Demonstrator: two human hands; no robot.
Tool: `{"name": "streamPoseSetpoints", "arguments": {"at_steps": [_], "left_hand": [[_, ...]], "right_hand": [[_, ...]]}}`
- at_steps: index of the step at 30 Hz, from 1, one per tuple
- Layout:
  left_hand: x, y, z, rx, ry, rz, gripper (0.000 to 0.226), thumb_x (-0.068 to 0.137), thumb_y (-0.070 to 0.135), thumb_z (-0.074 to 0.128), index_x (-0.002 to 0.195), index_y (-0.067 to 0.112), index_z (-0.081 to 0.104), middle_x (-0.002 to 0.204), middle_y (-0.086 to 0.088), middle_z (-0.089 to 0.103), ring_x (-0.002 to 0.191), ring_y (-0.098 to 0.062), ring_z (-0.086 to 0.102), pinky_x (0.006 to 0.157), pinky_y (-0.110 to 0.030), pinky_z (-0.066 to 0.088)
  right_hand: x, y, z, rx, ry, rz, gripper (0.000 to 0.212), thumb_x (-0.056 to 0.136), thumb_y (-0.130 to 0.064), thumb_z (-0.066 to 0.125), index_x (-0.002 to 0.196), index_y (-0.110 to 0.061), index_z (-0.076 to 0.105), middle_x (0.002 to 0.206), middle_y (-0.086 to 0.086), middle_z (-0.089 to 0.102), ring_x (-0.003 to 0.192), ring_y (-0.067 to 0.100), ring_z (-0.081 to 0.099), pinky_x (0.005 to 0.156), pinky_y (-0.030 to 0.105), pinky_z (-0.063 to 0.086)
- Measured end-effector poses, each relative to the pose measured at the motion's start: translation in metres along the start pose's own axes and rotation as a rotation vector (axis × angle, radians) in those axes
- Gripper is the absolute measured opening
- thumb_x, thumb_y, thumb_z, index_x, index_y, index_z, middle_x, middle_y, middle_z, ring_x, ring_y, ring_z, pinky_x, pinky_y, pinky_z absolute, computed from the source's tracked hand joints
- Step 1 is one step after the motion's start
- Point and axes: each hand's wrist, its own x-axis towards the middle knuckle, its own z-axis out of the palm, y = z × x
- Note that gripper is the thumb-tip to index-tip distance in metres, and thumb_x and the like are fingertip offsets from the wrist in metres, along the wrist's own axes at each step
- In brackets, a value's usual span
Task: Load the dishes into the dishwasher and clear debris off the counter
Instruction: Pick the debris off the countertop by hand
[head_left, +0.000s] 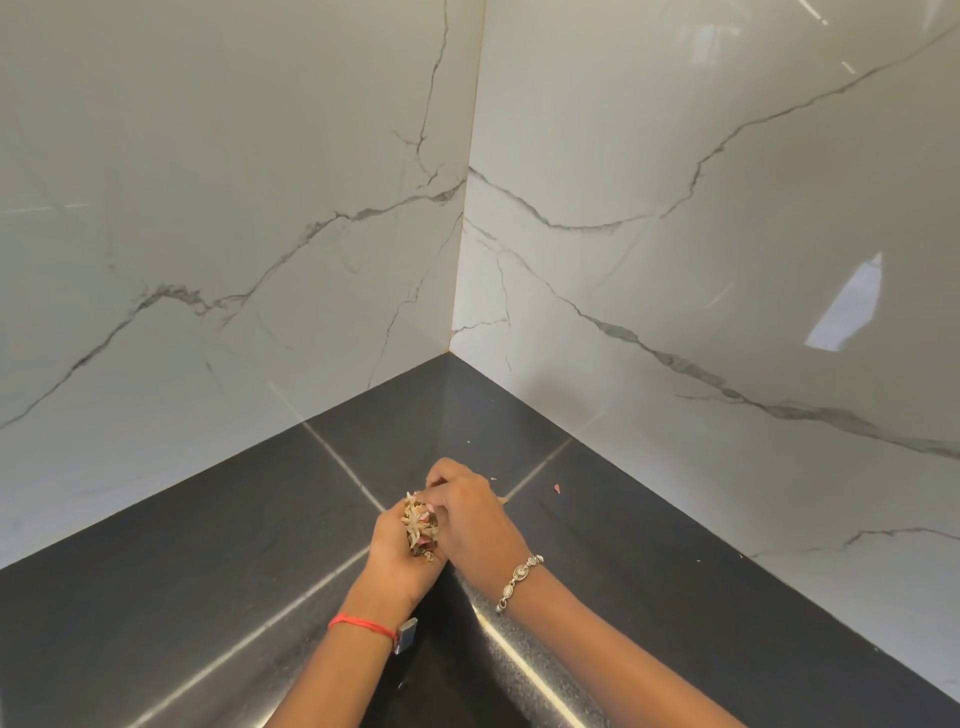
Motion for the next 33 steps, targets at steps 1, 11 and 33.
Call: {"name": "streamPoseSetpoints", "arguments": {"at_steps": [1, 11, 33], "left_hand": [[0.001, 0.0, 0.0, -0.011, -0.009, -0.011, 0.035, 0.098, 0.008, 0.03, 0.077, 0.001, 0.057, 0.058, -0.013, 0.063, 0.05, -0.021, 0.065, 0.044, -0.024, 0.054], [-0.003, 0.008, -0.001, -0.086, 0.021, -0.01, 0.037, 0.101, 0.015, 0.028, 0.086, -0.001, 0.057, 0.082, -0.012, 0.056, 0.074, -0.021, 0.052, 0.046, -0.027, 0.054], [-0.02, 0.035, -0.017, -0.118, 0.012, 0.029, 0.037, 0.101, 0.017, 0.029, 0.087, -0.001, 0.058, 0.074, -0.012, 0.061, 0.073, -0.019, 0.054, 0.052, -0.026, 0.054]], "right_hand": [[-0.001, 0.0, -0.001, 0.01, 0.002, -0.008, 0.027, 0.09, 0.004, 0.043, 0.1, -0.003, 0.068, 0.103, 0.006, 0.054, 0.093, 0.018, 0.052, 0.074, 0.02, 0.041], [0.0, 0.068, -0.026, 0.264, 0.259, 0.456, 0.032, 0.095, -0.01, 0.045, 0.125, -0.007, 0.056, 0.135, 0.008, 0.051, 0.12, 0.018, 0.05, 0.105, 0.021, 0.036], [0.027, 0.081, 0.024, -0.083, -0.365, -0.041, 0.05, 0.102, -0.033, 0.019, 0.149, -0.018, 0.011, 0.156, -0.006, 0.004, 0.142, 0.002, -0.001, 0.112, 0.02, -0.007]]}}
